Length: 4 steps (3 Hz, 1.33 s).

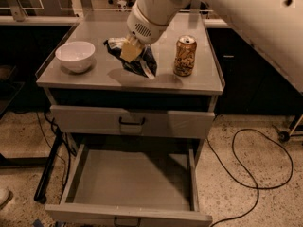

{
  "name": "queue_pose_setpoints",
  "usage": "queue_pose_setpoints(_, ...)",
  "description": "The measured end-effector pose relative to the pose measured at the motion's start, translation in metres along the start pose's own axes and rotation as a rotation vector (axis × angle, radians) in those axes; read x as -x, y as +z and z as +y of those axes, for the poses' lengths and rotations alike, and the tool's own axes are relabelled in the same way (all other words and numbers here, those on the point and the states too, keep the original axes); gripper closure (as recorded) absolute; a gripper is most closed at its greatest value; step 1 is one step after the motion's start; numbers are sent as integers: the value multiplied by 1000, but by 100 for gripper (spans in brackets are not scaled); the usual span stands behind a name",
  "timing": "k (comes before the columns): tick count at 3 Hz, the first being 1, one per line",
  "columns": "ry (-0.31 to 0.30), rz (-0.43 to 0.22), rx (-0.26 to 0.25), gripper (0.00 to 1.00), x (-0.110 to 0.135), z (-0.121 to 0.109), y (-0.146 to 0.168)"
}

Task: Place blue chip bag into middle drawer

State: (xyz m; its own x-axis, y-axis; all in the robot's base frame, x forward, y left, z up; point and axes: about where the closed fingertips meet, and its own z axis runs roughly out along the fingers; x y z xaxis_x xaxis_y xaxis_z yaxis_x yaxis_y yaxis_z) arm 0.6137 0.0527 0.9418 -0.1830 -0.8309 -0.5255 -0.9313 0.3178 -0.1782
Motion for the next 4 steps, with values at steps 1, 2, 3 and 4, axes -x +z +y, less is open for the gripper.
queue_pose_setpoints(1, -3, 14, 6, 100, -5, 8, 2)
queue_pose_setpoints(2, -33, 31, -7, 100, -4, 2, -7)
queue_pose_setpoints(3, -19, 49, 13, 100, -13, 23, -20)
queue_pose_setpoints(4, 52, 66, 85, 100, -35, 68, -9)
